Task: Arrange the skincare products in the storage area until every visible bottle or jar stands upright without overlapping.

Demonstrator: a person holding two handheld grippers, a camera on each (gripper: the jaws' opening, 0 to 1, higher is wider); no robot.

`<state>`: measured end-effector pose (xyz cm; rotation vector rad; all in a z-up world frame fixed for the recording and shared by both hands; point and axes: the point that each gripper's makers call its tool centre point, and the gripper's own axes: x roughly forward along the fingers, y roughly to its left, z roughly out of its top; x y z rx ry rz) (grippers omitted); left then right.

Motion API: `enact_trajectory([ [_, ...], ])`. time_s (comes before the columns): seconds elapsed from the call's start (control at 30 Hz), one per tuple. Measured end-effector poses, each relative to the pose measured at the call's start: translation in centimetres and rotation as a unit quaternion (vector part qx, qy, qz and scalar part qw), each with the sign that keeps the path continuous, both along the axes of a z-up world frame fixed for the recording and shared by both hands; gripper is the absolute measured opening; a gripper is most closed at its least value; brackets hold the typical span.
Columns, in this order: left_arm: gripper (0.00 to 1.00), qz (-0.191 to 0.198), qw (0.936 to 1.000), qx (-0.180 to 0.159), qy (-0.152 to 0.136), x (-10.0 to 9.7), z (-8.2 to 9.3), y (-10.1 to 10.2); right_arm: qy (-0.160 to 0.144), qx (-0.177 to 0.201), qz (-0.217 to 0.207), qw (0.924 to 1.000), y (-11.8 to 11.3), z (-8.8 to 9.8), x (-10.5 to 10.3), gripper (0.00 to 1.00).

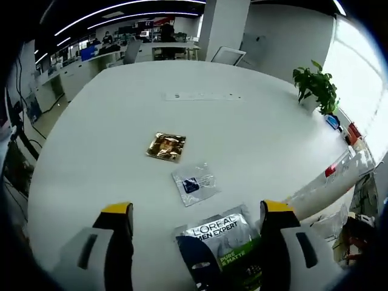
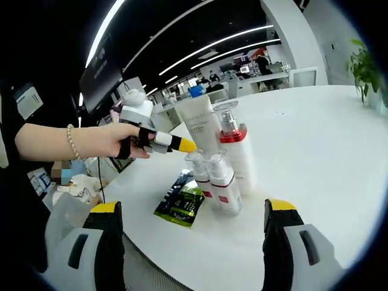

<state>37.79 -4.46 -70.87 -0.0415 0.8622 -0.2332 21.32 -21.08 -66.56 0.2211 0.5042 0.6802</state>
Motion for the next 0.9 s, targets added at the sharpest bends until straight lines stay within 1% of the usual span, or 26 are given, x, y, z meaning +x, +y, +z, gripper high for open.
enact_trajectory([
  [0.03,0.77,-0.001,1.0,0.003,0.004,-0.1,-0.2,-0.4,0.0,0.0,0.0,1.0,0.0,0.0,0.0,0.96],
  [0.13,0.77,-0.006,0.9998,0.017,0.007,0.7,-1.0,-0.8,0.001,-0.002,0.0,1.0,0.0,-0.1,0.0,0.96],
  [0.17,0.76,-0.005,0.9998,0.019,0.008,1.0,-1.3,-0.8,0.001,-0.003,0.001,1.0,0.0,-0.1,0.0,0.96],
  [0.2,0.74,-0.005,0.9995,0.03,0.003,1.4,-1.6,-0.7,0.001,-0.004,0.002,1.0,0.0,-0.1,0.0,0.96],
  [0.27,0.71,-0.001,0.9991,0.043,0.001,2.0,-2.0,-0.4,0.002,-0.004,0.003,1.0,0.0,-0.1,-0.1,0.96],
  [0.33,0.7,0.003,0.9989,0.046,0.004,2.5,-2.5,-0.4,0.004,-0.004,0.004,1.0,0.1,-0.2,-0.1,0.96],
  [0.37,0.7,0.006,0.9989,0.046,0.011,2.6,-2.8,-0.4,0.005,-0.003,0.004,1.0,0.1,-0.2,-0.1,0.96],
  [0.5,0.69,0.012,0.9986,0.05,0.016,3.1,-3.3,-0.4,0.01,-0.005,0.004,0.9999,0.0,-0.5,0.0,0.96],
  [0.7,0.68,0.027,0.9985,0.041,0.024,3.7,-4.2,-0.5,0.012,-0.008,-0.004,0.9999,-0.3,-0.6,0.0,0.95],
  [0.8,0.67,0.024,0.998,0.051,0.028,3.7,-4.8,-0.7,0.016,-0.005,-0.007,0.9998,-0.3,-0.6,0.0,0.95],
  [0.9,0.66,0.028,0.9976,0.054,0.033,3.4,-5.1,-0.7,0.017,-0.009,0.003,0.9998,0.0,-0.7,-0.1,0.95],
])
